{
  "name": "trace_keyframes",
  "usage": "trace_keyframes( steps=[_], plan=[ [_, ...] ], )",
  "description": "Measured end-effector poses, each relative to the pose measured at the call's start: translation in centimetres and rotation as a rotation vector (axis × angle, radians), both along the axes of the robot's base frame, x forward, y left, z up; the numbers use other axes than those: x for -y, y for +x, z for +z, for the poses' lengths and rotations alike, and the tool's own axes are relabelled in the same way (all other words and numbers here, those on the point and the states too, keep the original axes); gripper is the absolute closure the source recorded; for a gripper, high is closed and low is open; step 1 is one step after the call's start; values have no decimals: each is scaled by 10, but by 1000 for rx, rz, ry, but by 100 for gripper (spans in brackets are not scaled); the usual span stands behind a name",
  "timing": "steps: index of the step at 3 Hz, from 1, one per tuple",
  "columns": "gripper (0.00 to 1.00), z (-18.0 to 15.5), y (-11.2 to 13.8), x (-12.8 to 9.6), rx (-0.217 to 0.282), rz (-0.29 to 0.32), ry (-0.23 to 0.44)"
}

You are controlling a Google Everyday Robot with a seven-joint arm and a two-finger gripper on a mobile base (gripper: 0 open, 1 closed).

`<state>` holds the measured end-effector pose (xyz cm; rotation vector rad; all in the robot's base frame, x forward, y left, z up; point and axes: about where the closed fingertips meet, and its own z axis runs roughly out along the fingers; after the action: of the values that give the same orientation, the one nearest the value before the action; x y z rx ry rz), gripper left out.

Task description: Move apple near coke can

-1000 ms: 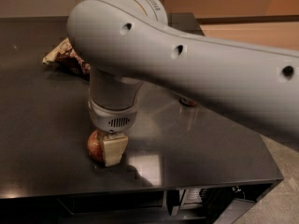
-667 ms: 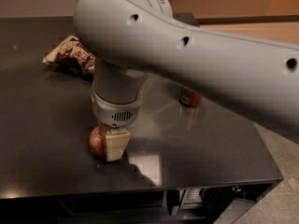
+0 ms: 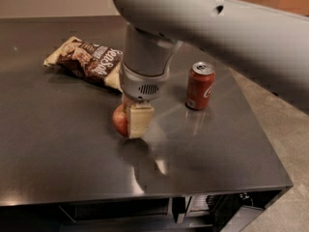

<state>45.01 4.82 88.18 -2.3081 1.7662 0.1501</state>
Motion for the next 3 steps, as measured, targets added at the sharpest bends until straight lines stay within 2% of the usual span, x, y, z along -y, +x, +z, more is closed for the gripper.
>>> trace_keyframes(
  steps=[2, 3],
  plan=[
    [100, 7, 70, 62, 33, -120, -29],
    [100, -1, 92, 84, 42, -153, -38]
  ],
)
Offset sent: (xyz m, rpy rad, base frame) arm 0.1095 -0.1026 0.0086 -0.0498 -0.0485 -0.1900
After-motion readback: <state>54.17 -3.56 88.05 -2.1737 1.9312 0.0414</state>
